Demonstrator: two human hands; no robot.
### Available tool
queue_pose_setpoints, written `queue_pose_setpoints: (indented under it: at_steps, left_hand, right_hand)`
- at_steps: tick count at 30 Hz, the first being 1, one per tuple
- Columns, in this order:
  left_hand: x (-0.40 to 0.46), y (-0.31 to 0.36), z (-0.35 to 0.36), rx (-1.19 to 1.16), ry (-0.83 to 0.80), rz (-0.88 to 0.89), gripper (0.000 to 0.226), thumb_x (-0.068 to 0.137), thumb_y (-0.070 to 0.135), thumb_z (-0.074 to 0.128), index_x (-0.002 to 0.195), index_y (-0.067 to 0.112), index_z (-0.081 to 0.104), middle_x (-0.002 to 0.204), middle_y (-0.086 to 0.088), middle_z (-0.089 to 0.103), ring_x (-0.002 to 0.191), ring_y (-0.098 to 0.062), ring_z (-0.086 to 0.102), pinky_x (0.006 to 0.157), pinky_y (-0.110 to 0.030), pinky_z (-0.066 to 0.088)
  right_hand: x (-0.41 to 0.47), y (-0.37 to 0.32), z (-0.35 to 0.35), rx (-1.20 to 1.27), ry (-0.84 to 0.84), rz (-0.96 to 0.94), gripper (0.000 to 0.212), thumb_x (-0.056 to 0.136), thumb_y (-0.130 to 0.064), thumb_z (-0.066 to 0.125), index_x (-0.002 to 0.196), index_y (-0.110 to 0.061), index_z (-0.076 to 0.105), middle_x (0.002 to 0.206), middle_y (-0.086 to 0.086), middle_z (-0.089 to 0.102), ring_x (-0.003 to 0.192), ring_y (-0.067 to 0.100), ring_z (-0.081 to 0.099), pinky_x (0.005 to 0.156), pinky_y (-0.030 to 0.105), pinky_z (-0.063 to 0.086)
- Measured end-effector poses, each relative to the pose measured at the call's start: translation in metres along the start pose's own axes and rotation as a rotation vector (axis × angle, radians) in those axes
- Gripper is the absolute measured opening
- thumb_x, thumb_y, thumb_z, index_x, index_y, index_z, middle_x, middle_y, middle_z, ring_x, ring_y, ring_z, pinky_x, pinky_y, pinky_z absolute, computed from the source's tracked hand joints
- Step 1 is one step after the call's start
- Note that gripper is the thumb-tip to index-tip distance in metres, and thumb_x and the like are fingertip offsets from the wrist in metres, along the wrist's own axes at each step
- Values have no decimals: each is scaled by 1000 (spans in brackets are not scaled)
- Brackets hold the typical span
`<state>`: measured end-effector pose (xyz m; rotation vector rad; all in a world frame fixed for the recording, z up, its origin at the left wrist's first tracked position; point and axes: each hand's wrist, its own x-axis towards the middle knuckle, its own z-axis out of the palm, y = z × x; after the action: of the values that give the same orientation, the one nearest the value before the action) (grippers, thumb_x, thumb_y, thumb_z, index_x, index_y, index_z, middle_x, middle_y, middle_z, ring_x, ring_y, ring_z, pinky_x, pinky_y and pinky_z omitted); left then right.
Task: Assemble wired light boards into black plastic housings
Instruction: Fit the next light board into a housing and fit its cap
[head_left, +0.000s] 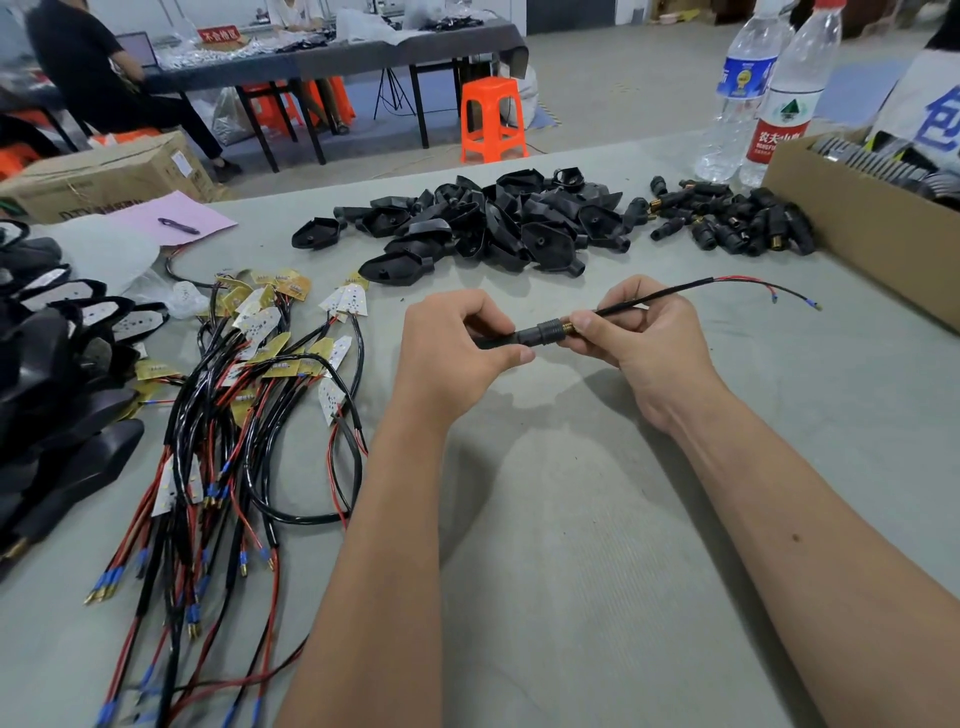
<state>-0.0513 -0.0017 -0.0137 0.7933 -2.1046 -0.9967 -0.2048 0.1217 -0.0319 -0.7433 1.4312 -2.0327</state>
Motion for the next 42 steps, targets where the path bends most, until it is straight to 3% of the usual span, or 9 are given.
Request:
queue_pose_setpoints:
  at_steps: [9, 18, 22, 27, 33, 38, 42]
  left_hand:
    - [0, 3, -4, 67, -8, 38, 33, 58, 14, 98, 72, 15, 69, 68, 4, 69, 61, -11, 62, 58, -22, 50]
    - [-2, 4, -9, 57, -73, 59, 35, 58, 13, 99, 70, 10, 66, 71, -8, 71, 60, -17, 59, 58, -33, 49]
    - [-3, 5, -7, 60, -53, 39, 35, 58, 11, 98, 69, 10, 64, 75, -7, 73, 71, -30, 67, 65, -43, 55]
    - [-2, 4, -5, 2, -37, 6, 37, 59, 8, 97, 65, 13, 61, 78, -9, 75, 73, -35, 70, 67, -52, 58]
    - [-3, 3, -5, 38, -50, 16, 36, 60, 8, 97, 64, 11, 61, 76, -9, 75, 72, -32, 70, 66, -47, 57]
    - [-2, 3, -10, -116, -103, -10, 38, 61, -1, 95, 66, 3, 58, 76, -5, 77, 56, -18, 69, 54, -27, 55]
    - [-4, 3, -4, -96, -63, -1, 37, 61, 3, 95, 64, 9, 59, 78, -8, 76, 71, -34, 72, 64, -42, 59]
  right_hand:
    - [-3, -5, 2, -70, -36, -21, 28, 86, 10, 74, 88, -9, 54, 71, 13, 74, 69, 26, 77, 68, 24, 60]
    - [-3, -8, -1, -103, -73, -31, 27, 86, 9, 75, 90, -9, 55, 72, 13, 75, 71, 28, 77, 70, 25, 61]
    - [-3, -7, -1, -136, -70, -45, 27, 87, 8, 75, 89, -10, 56, 75, 15, 75, 73, 29, 78, 73, 29, 63]
    - [-2, -9, -3, -145, -65, -89, 27, 86, 8, 76, 88, -10, 56, 75, 15, 76, 73, 29, 77, 71, 27, 61]
    - [-2, -8, -2, -189, -107, -113, 26, 86, 7, 77, 88, -10, 57, 80, 16, 77, 76, 32, 78, 72, 28, 62]
    - [0, -8, -8, -125, -93, -92, 26, 87, 7, 75, 88, -12, 58, 79, 18, 76, 71, 29, 77, 70, 25, 60]
    - [0, -2, -5, -122, -80, -88, 17, 92, 3, 72, 90, -10, 62, 78, 13, 75, 73, 27, 76, 71, 29, 61]
